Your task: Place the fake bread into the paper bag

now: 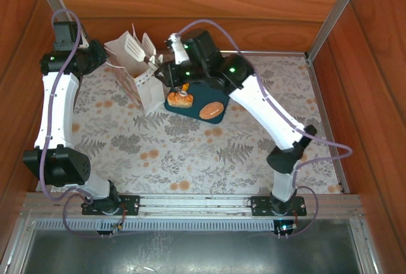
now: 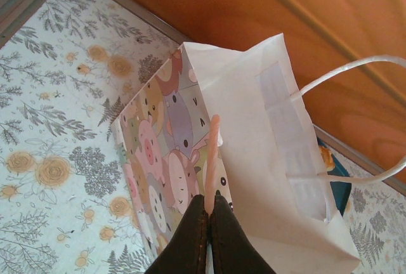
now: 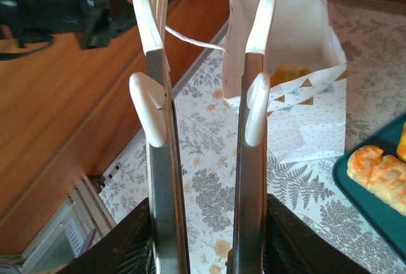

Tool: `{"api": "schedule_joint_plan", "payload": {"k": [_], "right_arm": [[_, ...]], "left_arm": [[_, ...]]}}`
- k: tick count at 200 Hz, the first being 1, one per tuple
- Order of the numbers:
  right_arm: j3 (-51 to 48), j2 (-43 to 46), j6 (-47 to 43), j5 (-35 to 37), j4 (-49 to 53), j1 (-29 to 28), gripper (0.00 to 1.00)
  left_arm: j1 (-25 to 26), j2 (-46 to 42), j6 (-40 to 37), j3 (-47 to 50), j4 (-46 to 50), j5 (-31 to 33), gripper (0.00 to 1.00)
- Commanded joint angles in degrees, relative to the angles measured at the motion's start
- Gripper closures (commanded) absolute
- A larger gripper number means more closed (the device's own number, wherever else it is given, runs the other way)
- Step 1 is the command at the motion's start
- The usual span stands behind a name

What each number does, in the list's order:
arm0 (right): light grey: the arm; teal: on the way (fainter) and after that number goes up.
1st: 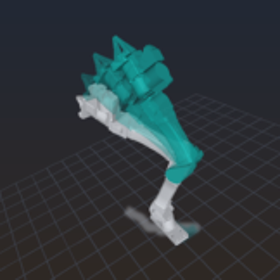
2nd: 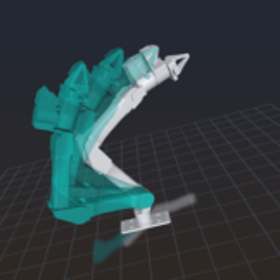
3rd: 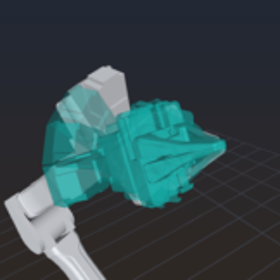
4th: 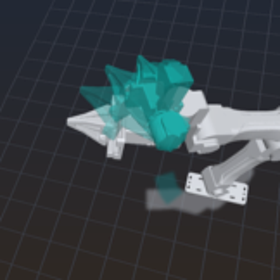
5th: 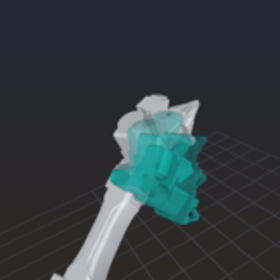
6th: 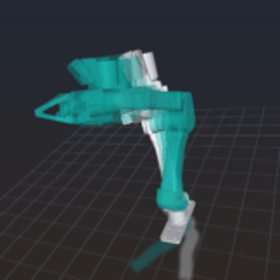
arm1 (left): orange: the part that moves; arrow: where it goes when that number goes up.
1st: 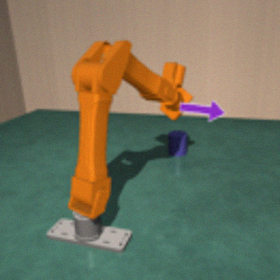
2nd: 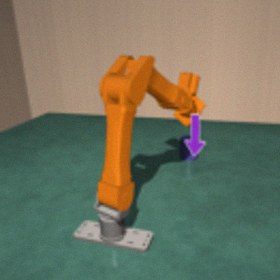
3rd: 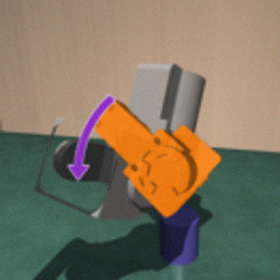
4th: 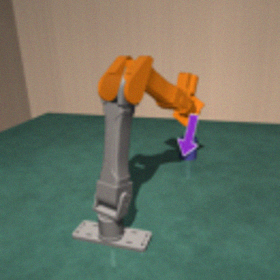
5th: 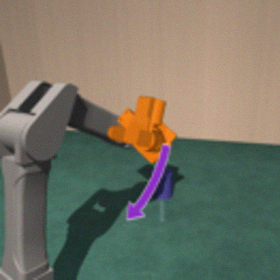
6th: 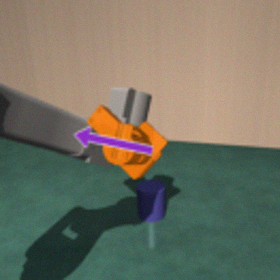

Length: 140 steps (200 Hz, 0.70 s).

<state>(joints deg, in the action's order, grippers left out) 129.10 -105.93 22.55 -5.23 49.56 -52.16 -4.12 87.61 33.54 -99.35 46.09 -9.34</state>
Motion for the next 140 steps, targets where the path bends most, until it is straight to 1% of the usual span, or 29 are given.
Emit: {"api": "schedule_joint_plan", "payload": {"k": [1, 21, 27, 41, 68, 84, 110, 126, 140], "right_arm": [[-5.31, 6.50, -0.56, 3.50, -3.27, -0.23, 0.57], [-11.19, 10.29, -0.32, 6.12, -2.90, 0.63, 0.57], [-12.86, 12.49, 0.20, 7.23, -2.23, 0.97, 0.57], [-16.49, 14.64, 1.66, 9.84, -0.07, 1.70, 0.57], [-22.60, 17.73, 9.66, 15.18, 6.18, 3.68, 0.57], [-27.44, 19.99, 14.57, 17.21, 7.54, 5.04, 0.58], [-35.89, 23.39, 21.37, 16.23, 6.55, 7.36, 0.57], [-40.21, 24.39, 24.45, 15.29, 5.98, 8.41, 0.54], [-43.84, 25.20, 26.38, 13.72, 4.35, 9.17, 0.53]], "left_arm": [[-0.35, -0.96, 0.74, 0.49, -0.23, -0.85, 1.00], [-0.34, -0.93, 0.86, 0.40, -0.21, -0.80, 1.00], [-0.33, -1.00, 0.83, 0.41, -0.21, -0.92, 1.00], [-0.33, -0.98, 0.83, 0.39, -0.21, -0.96, 1.00], [-0.43, -1.06, 0.81, 0.37, -0.21, -0.85, 1.00], [-0.31, -1.13, 0.92, 0.39, -0.21, -1.02, 1.00], [-0.34, -1.12, 1.01, 0.48, -0.22, -1.11, 1.00], [-0.30, -1.10, 1.02, 0.50, -0.25, -1.13, 1.00], [-0.35, -1.04, 1.00, 0.48, -0.21, -1.19, 1.00]]}}
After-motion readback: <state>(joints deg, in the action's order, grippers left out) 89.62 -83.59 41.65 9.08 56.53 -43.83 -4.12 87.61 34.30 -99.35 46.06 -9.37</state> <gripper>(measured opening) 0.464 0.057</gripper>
